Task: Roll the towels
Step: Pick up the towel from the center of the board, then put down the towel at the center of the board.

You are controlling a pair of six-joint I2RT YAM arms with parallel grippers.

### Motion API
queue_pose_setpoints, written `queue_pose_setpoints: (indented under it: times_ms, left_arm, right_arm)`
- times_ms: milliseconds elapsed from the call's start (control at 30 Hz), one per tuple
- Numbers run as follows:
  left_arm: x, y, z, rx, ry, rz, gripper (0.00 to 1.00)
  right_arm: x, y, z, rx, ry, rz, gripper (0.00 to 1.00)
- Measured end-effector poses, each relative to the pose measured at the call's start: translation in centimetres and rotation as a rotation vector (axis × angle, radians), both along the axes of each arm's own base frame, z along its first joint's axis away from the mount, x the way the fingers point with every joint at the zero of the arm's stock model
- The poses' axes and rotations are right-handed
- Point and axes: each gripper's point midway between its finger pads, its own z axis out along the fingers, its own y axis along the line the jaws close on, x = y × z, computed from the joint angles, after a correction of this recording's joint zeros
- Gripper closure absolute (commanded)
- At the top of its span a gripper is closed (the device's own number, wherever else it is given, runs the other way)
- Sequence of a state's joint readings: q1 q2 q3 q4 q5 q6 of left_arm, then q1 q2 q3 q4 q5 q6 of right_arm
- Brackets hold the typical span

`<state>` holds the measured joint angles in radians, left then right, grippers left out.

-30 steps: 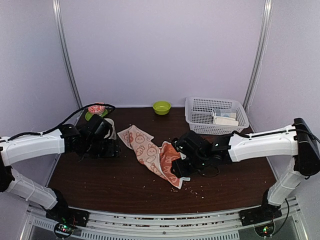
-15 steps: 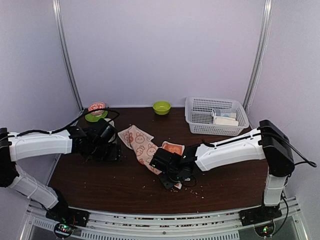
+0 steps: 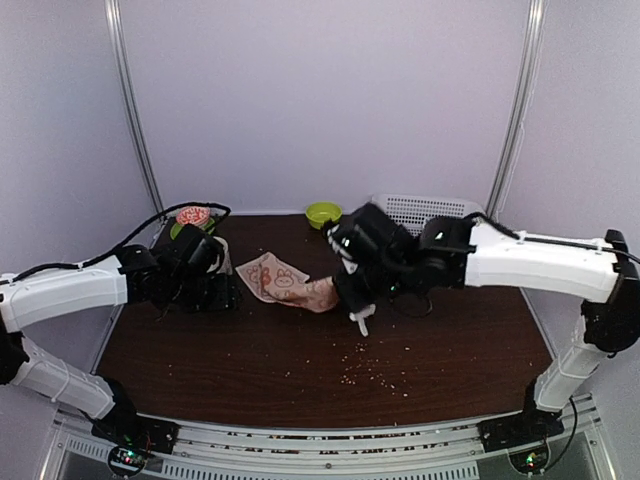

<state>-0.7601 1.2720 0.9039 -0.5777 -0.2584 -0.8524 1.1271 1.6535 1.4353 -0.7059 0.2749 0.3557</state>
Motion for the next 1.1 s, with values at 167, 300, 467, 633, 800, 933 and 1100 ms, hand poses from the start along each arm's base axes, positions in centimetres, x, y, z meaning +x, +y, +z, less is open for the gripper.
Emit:
queue_pose_setpoints:
  times_ms: [167, 300, 467, 633, 800, 933, 1100]
  left_arm:
    - [0.2, 0.8, 5.8, -0.079, -0.133, 0.026, 0.28]
    - [-0.6, 2.2, 11.0, -0.186, -0.272, 0.050, 0.28]
    - [-0.9, 1.7, 11.4, -0.235, -0.300, 0.018, 0.27]
    - [-1.3, -2.7, 5.8, -0.163, -0.155, -0.139, 0.27]
    - [-4.7, -9.3, 0.5, -0.047, -0.034, -0.417, 0.27]
    - [-8.2, -14.8, -0.8, -0.004, -0.029, -0.664, 0.24]
    - [-10.5, -19.0, -0.8, -0.007, -0.063, -0.837, 0.24]
  right_arm:
    - [-1.1, -1.6, 22.3, 0.429, -0.271, 0.081, 1.00]
    - [-3.6, -7.5, 29.6, 0.598, -0.389, 0.079, 1.00]
    - [-1.9, -8.7, 18.9, 0.438, -0.285, -0.004, 1.00]
    - [-1.4, -11.5, 1.8, 0.135, -0.038, -0.101, 1.00]
    - [0.3, -16.6, 0.5, 0.195, -0.023, -0.291, 1.00]
    - [1.6, -18.7, 1.6, 0.297, -0.053, -0.415, 1.00]
    - [4.3, -20.5, 1.3, 0.380, -0.056, -0.558, 1.00]
